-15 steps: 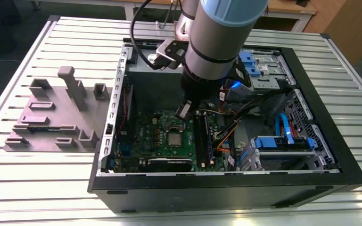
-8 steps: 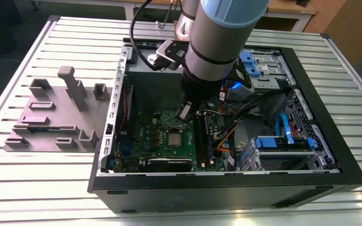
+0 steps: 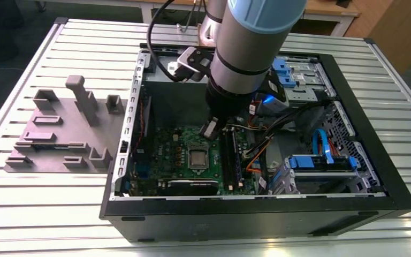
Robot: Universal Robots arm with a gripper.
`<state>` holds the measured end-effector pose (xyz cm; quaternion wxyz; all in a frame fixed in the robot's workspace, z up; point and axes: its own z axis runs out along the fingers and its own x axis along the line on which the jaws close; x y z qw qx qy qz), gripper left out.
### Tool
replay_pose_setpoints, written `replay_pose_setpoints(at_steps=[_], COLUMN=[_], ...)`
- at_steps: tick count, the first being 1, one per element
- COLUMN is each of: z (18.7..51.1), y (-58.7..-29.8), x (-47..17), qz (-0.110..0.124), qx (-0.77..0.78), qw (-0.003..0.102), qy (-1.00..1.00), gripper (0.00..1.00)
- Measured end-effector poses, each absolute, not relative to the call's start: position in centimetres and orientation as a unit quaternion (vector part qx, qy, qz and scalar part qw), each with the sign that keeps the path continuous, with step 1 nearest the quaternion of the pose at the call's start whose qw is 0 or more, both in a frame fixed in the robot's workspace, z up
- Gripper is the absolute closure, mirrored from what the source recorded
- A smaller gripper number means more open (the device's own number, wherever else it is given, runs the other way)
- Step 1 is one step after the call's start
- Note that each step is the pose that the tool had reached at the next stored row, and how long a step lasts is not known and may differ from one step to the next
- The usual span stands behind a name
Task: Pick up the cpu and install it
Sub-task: 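Close the cpu cover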
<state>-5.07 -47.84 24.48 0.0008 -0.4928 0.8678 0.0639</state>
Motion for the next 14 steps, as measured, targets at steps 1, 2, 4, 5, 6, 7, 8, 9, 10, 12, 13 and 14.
replay_pose_setpoints(at_steps=[1, 2, 4, 5, 6, 7, 8, 9, 10, 12, 13, 14], z=[24.5, 24.5, 24.4, 24.4, 24.4, 24.4, 24.4, 24.4, 24.4, 24.3, 24.3, 24.3], y=[-47.8, -47.8, -47.8, -47.8, -47.9, -47.9, -47.9, -48.0, -48.0, -48.0, -48.0, -48.0], x=[-5.2, -5.3, -5.8, -6.0, -6.1, -6.2, -6.3, -6.5, -6.7, -7.0, -7.2, -7.5], qz=[0.064, 0.064, 0.064, 0.064, 0.064, 0.063, 0.063, 0.062, 0.061, 0.061, 0.060, 0.060], qx=[-0.493, -0.493, -0.493, -0.493, -0.494, -0.494, -0.494, -0.494, -0.495, -0.495, -0.495, -0.495], qw=[0.001, 0.001, 0.001, 0.001, 0.001, 0.000, 0.000, 0.000, -0.001, -0.001, -0.001, -0.001], qy=[0.868, 0.868, 0.867, 0.867, 0.867, 0.867, 0.867, 0.867, 0.867, 0.867, 0.867, 0.867], gripper=[0.90, 0.90, 0.90, 0.90, 0.90, 0.90, 0.90, 0.90, 0.90, 0.90, 0.90, 0.90])
